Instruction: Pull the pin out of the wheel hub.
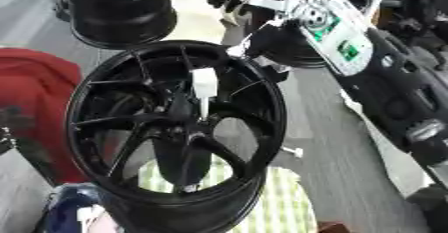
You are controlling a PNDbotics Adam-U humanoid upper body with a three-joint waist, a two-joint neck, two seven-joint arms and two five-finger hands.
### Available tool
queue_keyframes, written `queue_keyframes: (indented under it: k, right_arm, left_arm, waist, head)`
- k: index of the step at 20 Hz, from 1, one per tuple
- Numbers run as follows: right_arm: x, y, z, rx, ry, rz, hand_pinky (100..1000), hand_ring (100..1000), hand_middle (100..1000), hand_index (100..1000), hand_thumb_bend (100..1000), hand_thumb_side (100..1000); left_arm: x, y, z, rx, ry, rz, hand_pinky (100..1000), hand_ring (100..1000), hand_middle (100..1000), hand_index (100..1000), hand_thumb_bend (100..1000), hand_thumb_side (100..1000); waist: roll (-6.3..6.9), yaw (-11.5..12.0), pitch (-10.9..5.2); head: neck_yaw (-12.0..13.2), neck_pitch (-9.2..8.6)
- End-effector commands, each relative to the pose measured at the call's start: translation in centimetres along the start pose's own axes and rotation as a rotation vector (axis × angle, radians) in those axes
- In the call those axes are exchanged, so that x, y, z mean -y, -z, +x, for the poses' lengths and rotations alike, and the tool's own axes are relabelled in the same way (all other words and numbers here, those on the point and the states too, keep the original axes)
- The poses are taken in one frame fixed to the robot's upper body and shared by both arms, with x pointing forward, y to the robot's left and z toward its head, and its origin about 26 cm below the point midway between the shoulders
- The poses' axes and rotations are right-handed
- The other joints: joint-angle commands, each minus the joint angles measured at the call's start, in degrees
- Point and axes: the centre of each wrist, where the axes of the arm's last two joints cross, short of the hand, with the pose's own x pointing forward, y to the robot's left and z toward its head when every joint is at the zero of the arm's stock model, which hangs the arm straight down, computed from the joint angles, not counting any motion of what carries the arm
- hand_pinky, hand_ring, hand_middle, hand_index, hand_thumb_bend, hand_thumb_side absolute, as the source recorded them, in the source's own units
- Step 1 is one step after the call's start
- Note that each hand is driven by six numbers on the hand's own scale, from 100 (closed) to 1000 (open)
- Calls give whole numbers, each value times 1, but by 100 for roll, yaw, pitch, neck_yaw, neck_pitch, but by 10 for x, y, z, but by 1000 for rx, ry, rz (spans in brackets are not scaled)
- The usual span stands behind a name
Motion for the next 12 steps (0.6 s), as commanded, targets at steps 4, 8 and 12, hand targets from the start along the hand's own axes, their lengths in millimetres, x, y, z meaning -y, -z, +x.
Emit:
queue_keyframes:
  k: [4, 8, 12]
  right_arm:
    - [4, 8, -23, -7, 3, 109, 835, 883, 882, 951, 373, 372]
    - [6, 5, -33, 21, -2, 185, 830, 876, 871, 946, 376, 380]
    - [17, -1, -33, 36, 17, 267, 829, 873, 867, 945, 374, 382]
  left_arm:
    - [-2, 1, 5, 12, 15, 0, 661, 775, 687, 819, 100, 595]
    - [-2, 0, 4, 9, 14, 2, 661, 776, 687, 819, 100, 595]
    - [-2, 0, 4, 9, 13, 2, 661, 776, 687, 820, 100, 595]
  waist:
    - [46, -16, -65]
    - [52, -36, -75]
    - [56, -49, -78]
  head:
    - [13, -12]
    - [19, -12]
    - [28, -12]
